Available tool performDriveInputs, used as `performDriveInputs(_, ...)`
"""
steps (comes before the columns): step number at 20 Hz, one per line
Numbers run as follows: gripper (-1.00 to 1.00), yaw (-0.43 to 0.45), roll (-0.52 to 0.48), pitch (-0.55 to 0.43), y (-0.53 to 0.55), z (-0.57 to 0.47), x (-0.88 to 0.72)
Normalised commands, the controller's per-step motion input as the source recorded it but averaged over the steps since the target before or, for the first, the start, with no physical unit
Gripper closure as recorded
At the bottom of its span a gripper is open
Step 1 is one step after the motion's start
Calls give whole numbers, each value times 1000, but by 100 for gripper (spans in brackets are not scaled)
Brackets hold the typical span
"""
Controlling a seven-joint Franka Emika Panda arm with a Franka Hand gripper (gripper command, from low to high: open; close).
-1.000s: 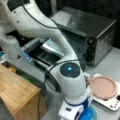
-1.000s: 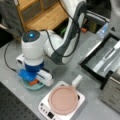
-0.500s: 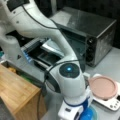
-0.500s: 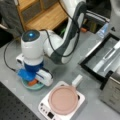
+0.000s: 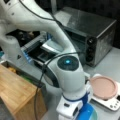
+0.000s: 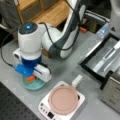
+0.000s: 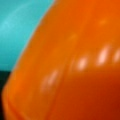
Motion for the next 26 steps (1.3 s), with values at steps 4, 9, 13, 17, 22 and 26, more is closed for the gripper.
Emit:
performDriveInputs(4,100,27,106,138,0,382,202)
performDriveInputs(9,100,-30,114,154,82,285,263)
performDriveInputs(13,100,-102,88,171,161,254,246)
performDriveInputs(17,100,-162,57,178,345,211,233)
performDriveInputs(22,100,-146,39,170,512,152,227)
performDriveInputs(26,100,-120,6,162,520,119,262)
